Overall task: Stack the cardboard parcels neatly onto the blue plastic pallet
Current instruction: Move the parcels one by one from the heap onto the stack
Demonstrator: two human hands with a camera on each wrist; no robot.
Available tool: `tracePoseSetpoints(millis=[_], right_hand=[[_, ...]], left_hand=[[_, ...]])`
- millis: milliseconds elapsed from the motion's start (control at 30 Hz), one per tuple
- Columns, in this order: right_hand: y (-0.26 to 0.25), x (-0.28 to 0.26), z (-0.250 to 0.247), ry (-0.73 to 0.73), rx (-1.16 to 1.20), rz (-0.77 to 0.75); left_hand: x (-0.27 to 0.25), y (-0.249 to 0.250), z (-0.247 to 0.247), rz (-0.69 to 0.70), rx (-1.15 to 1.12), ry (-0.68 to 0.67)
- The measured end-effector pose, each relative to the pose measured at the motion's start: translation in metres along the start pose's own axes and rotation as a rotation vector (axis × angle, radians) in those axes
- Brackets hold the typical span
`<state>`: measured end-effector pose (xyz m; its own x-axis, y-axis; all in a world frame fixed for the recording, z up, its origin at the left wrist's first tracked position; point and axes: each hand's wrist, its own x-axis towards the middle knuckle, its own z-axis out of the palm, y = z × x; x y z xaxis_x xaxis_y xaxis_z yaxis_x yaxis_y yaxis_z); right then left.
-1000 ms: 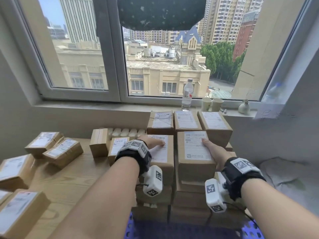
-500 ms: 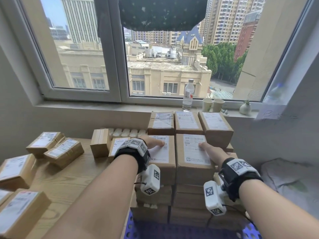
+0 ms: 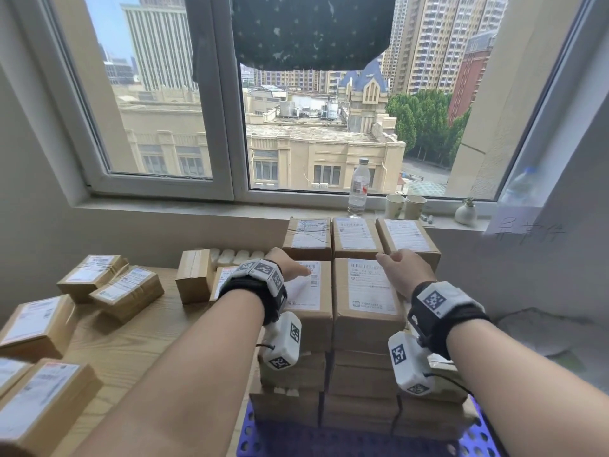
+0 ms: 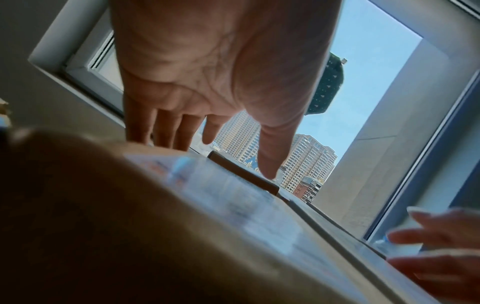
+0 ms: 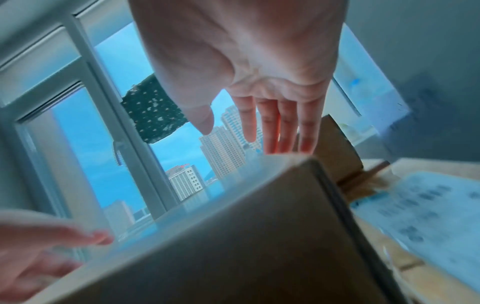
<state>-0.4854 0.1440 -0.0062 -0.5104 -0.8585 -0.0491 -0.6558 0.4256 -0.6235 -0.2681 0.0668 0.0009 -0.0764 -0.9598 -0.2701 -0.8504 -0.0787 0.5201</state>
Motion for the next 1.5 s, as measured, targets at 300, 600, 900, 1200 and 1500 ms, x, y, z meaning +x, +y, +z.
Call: tracePoseSetpoints(millis=[300,600,900,1200,1500], right_hand=[[-0.027,-0.038,-0.004,0.099,-0.247,-0.357],[-0.032,-0.078,0.015,0.100,-0.212,-0.545],[-0.060,-0.108,0.048,0.059,-0.156,-0.667],[-0.120,-0.140,0.111,-0.012,-0.132,-0.741],[-0.204,-0.187,0.197,-0.097,-0.136,-0.734]], left_hand=[[-0.037,-0.002,0.002,0.217,0.040,0.155],[-0.069,-0.036,0.013,0.210,0.076,0.270],[-0.089,-0.087,-0.002,0.170,0.097,0.320],[-0.093,-0.170,-0.039,0.117,0.088,0.335],[-0.094,-0.289,-0.101,0.030,0.047,0.307]])
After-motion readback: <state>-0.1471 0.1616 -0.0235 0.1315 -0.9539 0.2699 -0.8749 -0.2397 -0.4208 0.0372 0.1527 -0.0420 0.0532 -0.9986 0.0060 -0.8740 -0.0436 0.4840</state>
